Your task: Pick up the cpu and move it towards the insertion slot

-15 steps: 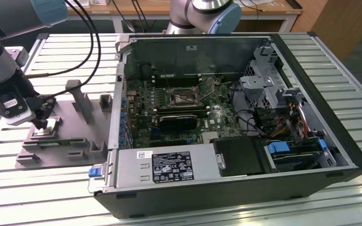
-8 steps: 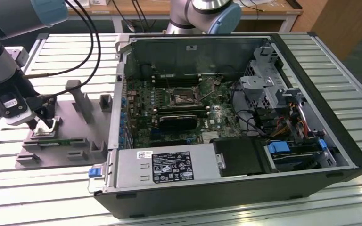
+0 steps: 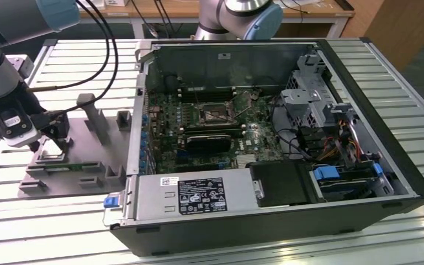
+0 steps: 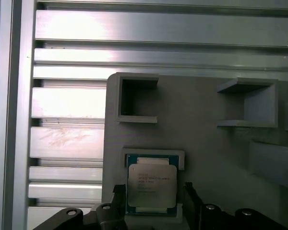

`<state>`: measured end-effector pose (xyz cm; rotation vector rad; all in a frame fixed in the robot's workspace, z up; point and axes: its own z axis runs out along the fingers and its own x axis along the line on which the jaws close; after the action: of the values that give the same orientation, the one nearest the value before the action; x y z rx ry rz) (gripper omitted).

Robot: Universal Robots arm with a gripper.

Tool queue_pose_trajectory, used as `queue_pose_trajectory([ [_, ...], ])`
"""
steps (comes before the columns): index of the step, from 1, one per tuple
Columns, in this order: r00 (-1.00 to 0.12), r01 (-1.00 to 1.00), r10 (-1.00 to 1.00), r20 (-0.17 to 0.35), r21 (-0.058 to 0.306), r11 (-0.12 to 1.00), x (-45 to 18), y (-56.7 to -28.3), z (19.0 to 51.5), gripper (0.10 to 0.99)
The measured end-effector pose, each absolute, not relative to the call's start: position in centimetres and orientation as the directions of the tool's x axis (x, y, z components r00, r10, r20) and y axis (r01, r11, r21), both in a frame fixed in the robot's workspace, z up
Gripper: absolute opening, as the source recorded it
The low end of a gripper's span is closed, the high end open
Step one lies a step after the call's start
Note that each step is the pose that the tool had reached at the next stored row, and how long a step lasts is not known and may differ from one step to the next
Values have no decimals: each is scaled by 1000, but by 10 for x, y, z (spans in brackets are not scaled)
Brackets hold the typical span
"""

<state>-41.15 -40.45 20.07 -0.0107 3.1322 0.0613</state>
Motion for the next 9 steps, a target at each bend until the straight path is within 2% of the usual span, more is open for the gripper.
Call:
queue_pose_trajectory([
  [5, -999, -8, -7, -44, 40, 999, -414, -404, 198, 588],
  [9, -999, -3, -1, -45, 40, 999, -415, -405, 197, 588],
])
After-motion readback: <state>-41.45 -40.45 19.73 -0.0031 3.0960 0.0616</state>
